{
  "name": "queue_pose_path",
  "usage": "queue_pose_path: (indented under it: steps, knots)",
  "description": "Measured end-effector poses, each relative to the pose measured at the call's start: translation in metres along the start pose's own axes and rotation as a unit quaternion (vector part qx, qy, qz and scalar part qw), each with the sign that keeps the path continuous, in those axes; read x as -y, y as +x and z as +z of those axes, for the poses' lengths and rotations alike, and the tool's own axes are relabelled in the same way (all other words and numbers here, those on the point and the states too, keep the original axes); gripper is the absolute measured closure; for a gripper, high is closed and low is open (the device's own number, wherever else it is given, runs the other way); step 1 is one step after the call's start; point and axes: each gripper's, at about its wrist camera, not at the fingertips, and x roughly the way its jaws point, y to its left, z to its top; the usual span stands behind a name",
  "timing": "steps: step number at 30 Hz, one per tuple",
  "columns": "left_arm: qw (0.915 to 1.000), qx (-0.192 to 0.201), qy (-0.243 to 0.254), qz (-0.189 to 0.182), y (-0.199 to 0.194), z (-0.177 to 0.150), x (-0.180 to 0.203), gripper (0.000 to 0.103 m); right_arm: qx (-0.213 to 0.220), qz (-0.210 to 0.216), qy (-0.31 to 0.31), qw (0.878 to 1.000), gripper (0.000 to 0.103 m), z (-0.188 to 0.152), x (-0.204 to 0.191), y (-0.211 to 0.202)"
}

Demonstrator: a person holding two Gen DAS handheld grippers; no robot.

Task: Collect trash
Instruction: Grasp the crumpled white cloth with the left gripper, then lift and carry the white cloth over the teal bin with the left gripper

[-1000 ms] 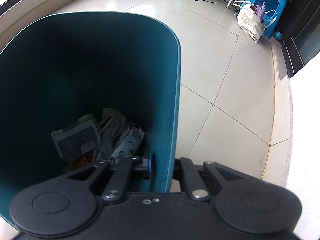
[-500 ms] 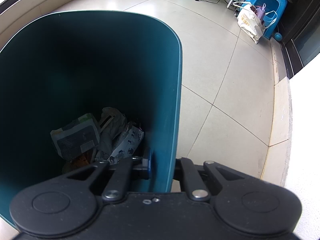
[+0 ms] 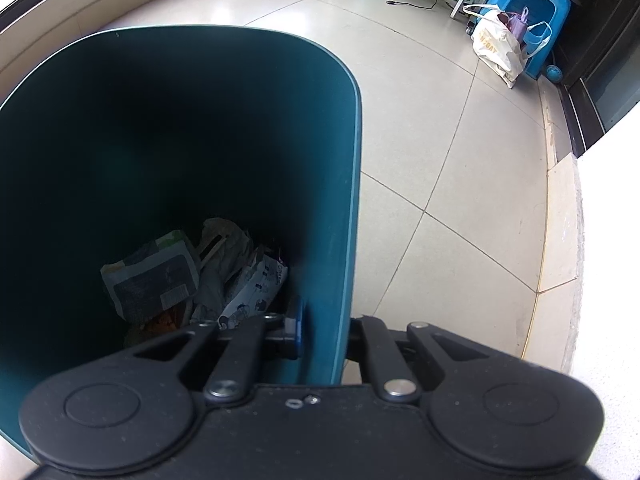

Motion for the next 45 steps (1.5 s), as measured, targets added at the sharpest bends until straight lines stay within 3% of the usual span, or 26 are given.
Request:
queue_pose_path:
  steps: [13,21,26,32,45]
  knots:
    - [0.9931,0.080,0.064,-0.056,-0.144,0.019,0.045,0.096,0.003,0.003,0.004,1.000,0.094,-0.001,0.003,-0.001]
    - [0.9771,0.124,0.126,-0.119,-0.228,0.017,0.105,0.096,0.004,0.007,0.006,1.000,0.094,-0.002,0.006,-0.001]
    - [0.9664,0.144,0.158,-0.143,-0.257,0.013,0.146,0.096,0.005,0.010,0.006,1.000,0.094,-0.003,0.008,-0.001]
    - [0.9606,0.140,0.189,-0.148,-0.249,0.011,0.194,0.096,0.006,0.013,0.008,1.000,0.094,-0.004,0.010,-0.001]
    - [0.9660,0.063,0.222,-0.117,-0.155,-0.003,0.264,0.096,0.010,0.013,0.009,1.000,0.096,-0.005,0.009,-0.001]
